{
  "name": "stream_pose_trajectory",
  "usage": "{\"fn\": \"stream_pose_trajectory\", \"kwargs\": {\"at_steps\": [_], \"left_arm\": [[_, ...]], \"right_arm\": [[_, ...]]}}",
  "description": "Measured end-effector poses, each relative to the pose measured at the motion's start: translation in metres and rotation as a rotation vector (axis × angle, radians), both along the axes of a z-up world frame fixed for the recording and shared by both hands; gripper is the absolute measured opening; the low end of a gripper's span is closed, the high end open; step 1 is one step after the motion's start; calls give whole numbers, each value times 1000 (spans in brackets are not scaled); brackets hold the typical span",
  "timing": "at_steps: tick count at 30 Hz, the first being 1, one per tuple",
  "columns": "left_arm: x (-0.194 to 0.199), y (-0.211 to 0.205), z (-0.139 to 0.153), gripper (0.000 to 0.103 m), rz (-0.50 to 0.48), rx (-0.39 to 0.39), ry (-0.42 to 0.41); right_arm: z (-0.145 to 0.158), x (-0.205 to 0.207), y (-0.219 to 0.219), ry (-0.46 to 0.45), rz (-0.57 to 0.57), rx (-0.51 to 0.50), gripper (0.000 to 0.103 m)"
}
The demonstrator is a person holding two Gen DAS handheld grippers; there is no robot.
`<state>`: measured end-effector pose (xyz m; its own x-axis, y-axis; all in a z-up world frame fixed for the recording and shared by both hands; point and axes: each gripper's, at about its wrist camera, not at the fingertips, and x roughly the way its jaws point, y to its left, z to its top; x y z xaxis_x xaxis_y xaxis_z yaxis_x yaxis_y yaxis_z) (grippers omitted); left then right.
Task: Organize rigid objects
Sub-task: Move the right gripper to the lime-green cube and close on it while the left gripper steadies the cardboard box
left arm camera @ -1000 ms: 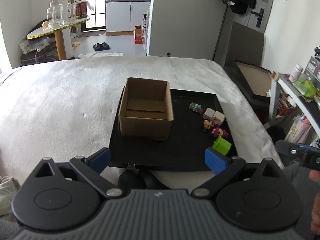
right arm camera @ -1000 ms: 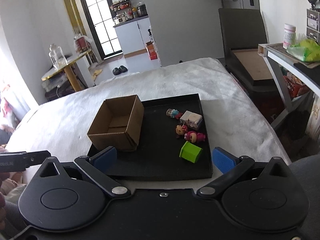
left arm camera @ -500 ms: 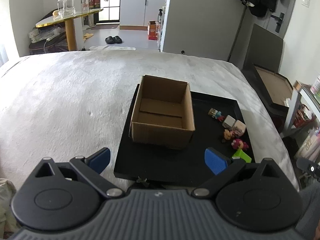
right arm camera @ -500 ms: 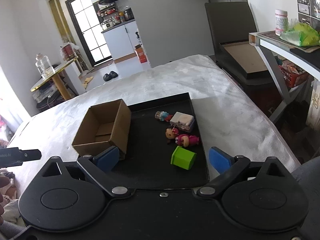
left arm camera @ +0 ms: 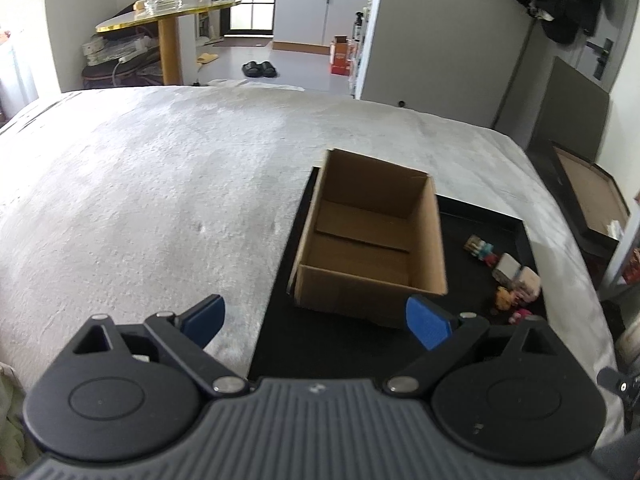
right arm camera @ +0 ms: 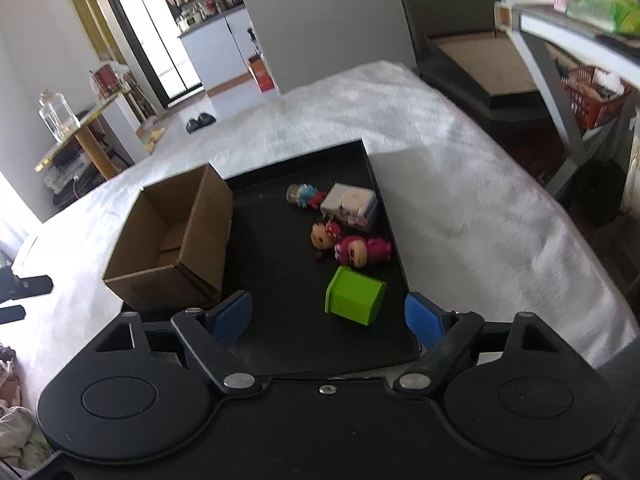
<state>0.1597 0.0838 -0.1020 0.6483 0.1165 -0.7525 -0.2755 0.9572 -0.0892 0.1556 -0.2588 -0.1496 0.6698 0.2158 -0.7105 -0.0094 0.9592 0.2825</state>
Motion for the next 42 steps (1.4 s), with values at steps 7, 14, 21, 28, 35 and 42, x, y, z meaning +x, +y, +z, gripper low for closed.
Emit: {"fn": "stream_pose_trajectory", "kwargs": {"at_steps": [7, 14, 21, 28, 35, 42], "left_arm": [[21, 11, -10, 92, 45, 10, 11], [44, 19, -18, 80, 68, -20, 13], [71, 22, -39, 68, 74, 6, 27], [85, 25, -57, 60, 85, 29, -38], [99, 27, -90, 59, 88, 14, 41], [106, 21, -104, 41, 67, 1, 67]], "right_arm": [[-19, 23, 7, 51, 6, 10, 78], [-33, 51, 18, 72, 18, 10, 78], [-52, 79, 21, 106, -1, 30, 71], [-81, 93, 19, 145, -2, 24, 70], [-100, 101, 21, 145, -20, 9, 69], [-114, 97, 21, 187, -51, -37, 62]]}}
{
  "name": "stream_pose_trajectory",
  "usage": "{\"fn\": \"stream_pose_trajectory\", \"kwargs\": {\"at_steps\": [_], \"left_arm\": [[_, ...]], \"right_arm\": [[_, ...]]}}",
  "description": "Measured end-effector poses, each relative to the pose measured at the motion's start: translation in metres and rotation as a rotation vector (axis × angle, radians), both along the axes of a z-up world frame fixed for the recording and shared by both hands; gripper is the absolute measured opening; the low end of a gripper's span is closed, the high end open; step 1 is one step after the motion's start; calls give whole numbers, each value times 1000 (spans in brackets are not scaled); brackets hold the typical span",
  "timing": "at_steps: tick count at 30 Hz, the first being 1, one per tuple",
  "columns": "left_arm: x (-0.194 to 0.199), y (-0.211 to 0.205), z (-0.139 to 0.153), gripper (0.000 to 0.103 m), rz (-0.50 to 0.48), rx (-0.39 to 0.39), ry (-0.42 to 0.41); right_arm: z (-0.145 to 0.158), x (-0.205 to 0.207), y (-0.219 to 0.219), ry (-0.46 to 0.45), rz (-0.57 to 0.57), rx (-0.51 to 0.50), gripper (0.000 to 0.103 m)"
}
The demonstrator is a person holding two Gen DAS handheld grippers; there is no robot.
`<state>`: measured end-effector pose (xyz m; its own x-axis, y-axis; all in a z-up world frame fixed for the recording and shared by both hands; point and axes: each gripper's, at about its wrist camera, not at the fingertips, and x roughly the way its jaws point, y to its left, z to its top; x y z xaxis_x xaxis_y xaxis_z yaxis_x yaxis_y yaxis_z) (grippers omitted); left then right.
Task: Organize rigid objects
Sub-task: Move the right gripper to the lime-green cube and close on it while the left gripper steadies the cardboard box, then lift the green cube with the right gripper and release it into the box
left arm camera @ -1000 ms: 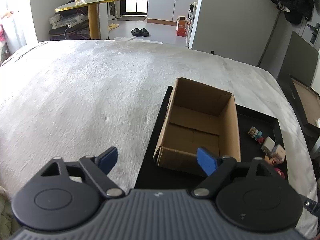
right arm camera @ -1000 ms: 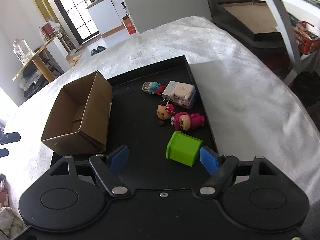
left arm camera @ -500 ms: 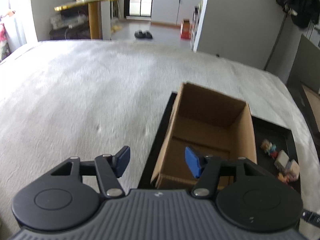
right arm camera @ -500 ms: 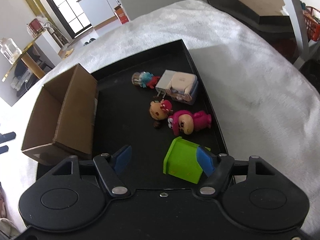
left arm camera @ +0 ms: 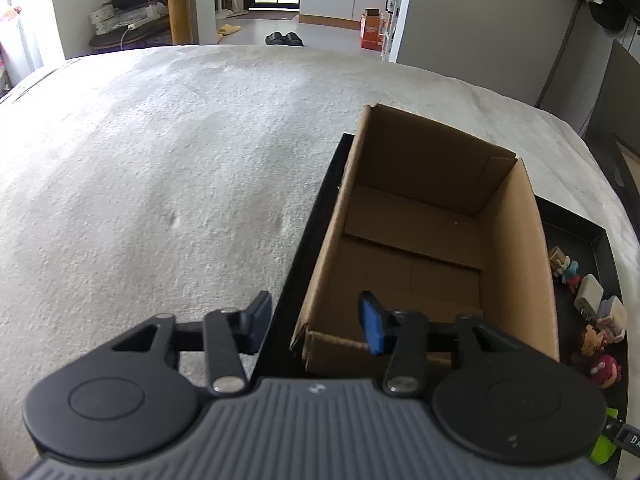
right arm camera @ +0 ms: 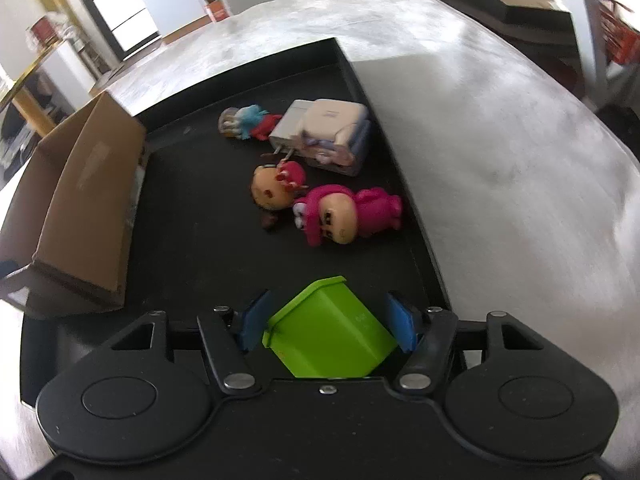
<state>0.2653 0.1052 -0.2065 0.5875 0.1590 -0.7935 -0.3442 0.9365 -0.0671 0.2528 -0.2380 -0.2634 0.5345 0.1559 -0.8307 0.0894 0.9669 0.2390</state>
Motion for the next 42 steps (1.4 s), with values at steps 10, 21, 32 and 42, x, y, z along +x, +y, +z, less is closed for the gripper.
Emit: {"fn": "stream_pose_trajectory", "kwargs": {"at_steps": [10, 21, 32, 42], "left_arm": [[-8, -7, 6, 9, -41, 6, 8], [-31, -11, 11, 9, -82, -4, 56], [-44, -5, 11, 9, -63, -12, 39], [-45, 13, 5, 10, 2, -108, 4]], "right_arm": [[-4, -10, 5, 32, 74, -49, 70], [-10, -23, 25, 44, 207, -184, 56], [11, -28, 22, -30, 213, -184, 50], [34, -24, 44, -92, 241, -228, 50]]}}
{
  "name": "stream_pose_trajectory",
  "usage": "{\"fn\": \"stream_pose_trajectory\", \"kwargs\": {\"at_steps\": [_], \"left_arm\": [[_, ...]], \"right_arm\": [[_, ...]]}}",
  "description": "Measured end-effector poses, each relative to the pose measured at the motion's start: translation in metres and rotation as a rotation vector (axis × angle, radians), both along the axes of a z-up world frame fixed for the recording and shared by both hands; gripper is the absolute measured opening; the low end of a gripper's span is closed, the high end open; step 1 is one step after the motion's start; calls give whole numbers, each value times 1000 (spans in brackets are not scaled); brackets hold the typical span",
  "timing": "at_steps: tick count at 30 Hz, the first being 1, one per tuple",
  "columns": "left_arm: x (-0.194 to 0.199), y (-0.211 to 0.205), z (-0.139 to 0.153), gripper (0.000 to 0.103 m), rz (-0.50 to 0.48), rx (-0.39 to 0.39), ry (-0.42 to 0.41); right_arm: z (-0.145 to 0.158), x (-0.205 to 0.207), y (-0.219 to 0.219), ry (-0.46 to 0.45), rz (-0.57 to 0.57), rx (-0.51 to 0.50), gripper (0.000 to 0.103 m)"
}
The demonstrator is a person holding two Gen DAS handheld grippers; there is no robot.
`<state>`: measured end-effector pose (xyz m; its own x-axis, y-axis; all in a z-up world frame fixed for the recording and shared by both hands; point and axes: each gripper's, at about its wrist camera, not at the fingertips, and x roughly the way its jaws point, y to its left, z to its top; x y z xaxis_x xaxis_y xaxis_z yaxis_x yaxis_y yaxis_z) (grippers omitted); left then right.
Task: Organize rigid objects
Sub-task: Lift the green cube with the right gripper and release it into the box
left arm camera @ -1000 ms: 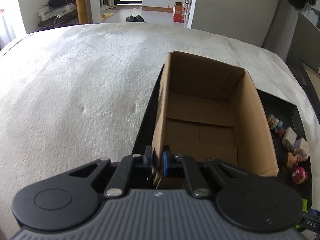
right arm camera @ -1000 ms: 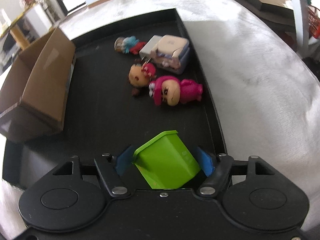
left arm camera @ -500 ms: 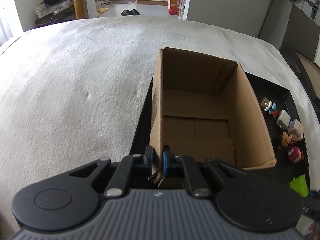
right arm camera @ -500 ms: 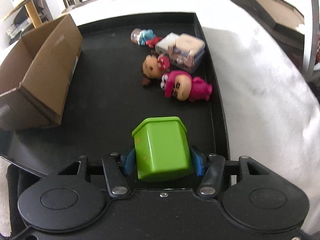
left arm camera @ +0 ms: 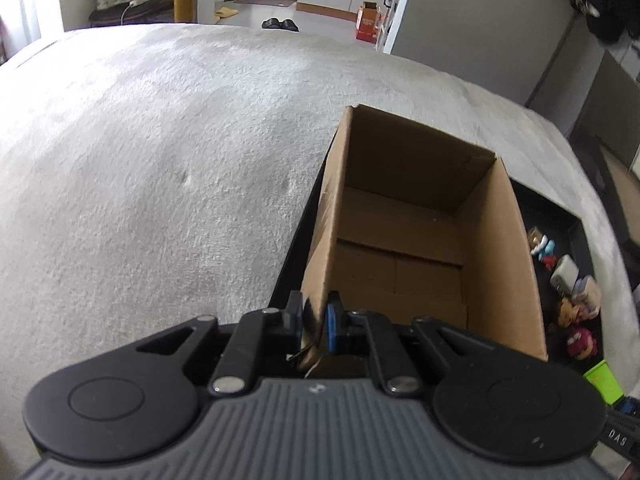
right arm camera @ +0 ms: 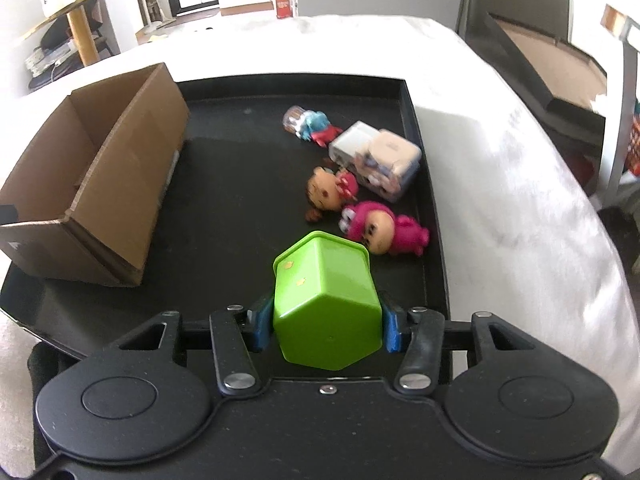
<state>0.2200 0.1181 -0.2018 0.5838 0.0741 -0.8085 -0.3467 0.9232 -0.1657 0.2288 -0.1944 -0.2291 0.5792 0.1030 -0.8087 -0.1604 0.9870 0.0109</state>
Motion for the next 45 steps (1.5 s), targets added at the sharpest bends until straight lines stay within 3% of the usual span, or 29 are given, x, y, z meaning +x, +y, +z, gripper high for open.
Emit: {"fn": "stream_pose_trajectory", "kwargs": {"at_steps": [29, 45], "left_arm": [[-20, 22, -7, 12, -24, -89, -94], [-18, 29, -8, 13, -17, -133, -103]], "right_arm": [[69, 32, 119, -158, 147, -12, 50], [66, 40, 192, -155, 291, -12, 50]]}}
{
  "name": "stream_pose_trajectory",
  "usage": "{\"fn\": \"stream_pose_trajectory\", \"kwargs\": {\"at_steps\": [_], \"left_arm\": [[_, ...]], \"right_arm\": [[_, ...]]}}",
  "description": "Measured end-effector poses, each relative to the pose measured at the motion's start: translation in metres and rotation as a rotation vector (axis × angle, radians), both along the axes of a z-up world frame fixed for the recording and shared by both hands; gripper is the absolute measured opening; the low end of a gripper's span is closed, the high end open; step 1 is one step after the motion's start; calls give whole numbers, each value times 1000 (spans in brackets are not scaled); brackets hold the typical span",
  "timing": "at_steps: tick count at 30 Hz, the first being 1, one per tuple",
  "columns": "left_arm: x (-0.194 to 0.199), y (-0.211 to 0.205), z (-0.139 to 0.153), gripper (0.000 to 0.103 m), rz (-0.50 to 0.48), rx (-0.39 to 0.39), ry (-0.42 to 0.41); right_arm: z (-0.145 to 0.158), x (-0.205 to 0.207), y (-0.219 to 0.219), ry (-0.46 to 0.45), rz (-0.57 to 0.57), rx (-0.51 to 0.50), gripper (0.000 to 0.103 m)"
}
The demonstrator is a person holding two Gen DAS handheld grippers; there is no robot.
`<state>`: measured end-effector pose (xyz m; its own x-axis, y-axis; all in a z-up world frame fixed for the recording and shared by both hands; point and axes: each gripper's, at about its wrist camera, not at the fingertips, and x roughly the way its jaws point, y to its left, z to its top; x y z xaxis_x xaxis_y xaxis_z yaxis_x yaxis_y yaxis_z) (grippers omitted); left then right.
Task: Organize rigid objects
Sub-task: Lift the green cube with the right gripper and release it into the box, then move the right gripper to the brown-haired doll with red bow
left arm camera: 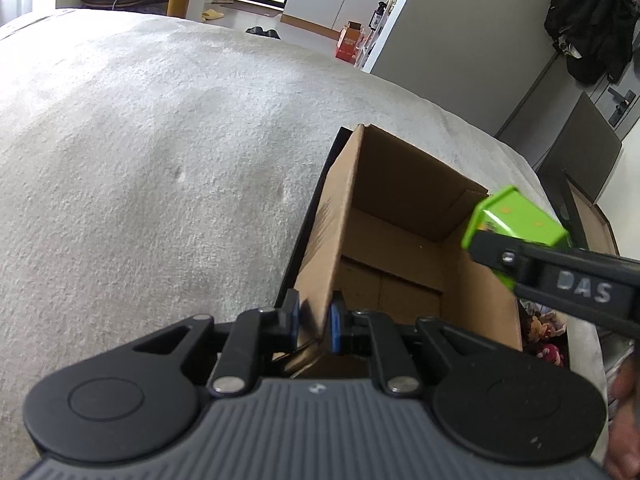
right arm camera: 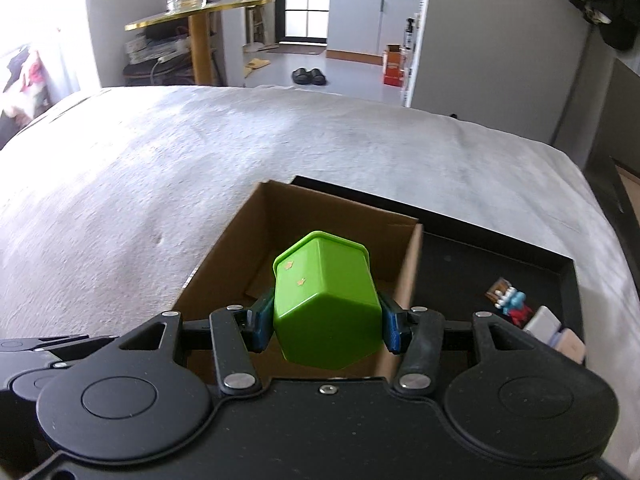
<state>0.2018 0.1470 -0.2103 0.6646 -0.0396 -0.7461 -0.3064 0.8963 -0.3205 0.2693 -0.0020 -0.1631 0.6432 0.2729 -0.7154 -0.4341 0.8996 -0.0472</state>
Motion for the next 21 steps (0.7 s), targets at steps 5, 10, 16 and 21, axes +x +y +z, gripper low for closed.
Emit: {"fn": "stream_pose_trajectory", "kwargs": {"at_steps": [5, 10, 16, 21], "left_arm": [[0, 2, -2, 13, 5, -15, 3], [1, 2, -2, 13, 10, -26, 0], [1, 1, -2, 13, 13, -18, 2], [2, 0, -2, 13, 17, -9, 8]], "right_arm": [[-2, 6, 16, -20, 24, -14, 50], [4, 11, 31, -77, 70, -29, 54], [4, 19, 20, -37, 47, 21, 54], [5, 16, 1, -11, 49, 27, 54]]}}
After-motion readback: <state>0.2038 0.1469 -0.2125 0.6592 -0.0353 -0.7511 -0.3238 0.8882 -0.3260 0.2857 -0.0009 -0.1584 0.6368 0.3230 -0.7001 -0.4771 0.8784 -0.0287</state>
